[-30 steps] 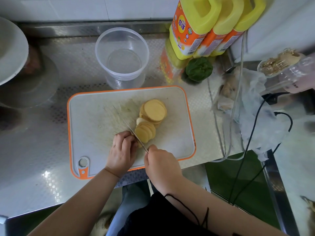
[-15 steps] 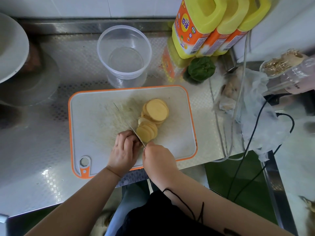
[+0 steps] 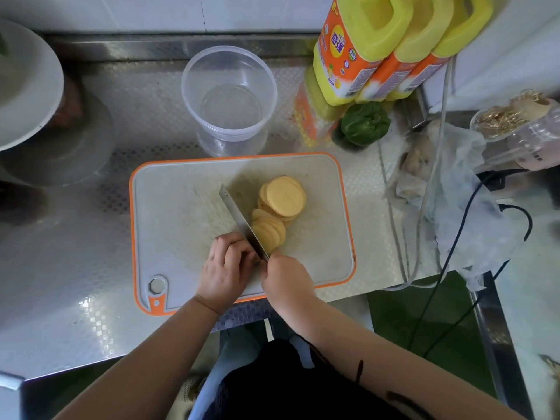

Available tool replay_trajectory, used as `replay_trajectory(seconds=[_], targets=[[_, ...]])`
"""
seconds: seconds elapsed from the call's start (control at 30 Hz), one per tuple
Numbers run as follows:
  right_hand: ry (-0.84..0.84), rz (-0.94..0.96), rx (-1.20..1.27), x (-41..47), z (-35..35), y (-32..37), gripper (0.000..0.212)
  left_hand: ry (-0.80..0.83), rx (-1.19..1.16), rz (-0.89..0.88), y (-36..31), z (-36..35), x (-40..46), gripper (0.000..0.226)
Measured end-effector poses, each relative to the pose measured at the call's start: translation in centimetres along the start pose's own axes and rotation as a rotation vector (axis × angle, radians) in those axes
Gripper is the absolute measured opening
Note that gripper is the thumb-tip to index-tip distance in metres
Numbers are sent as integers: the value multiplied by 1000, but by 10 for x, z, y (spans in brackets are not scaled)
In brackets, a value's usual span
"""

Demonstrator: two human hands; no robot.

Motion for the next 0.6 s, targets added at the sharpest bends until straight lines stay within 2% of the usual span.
replay_trajectory(seconds=[0.13,0.6], targets=[[0,26,41,4,12,-2,32,4,-12,-2,-1,3,2,9],[-52,179,-32,-39,27,9,24,-20,28,-11,1,0,1,8]])
Point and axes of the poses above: each hand's wrist, its own x-axis towards the middle knuckle, its own z-axis out of the back of the hand, y = z × x, the point moved 1 cm from there along x, towards the middle knuckle, and after that the axes turned 15 degrees about x, right-handed, at the moved point
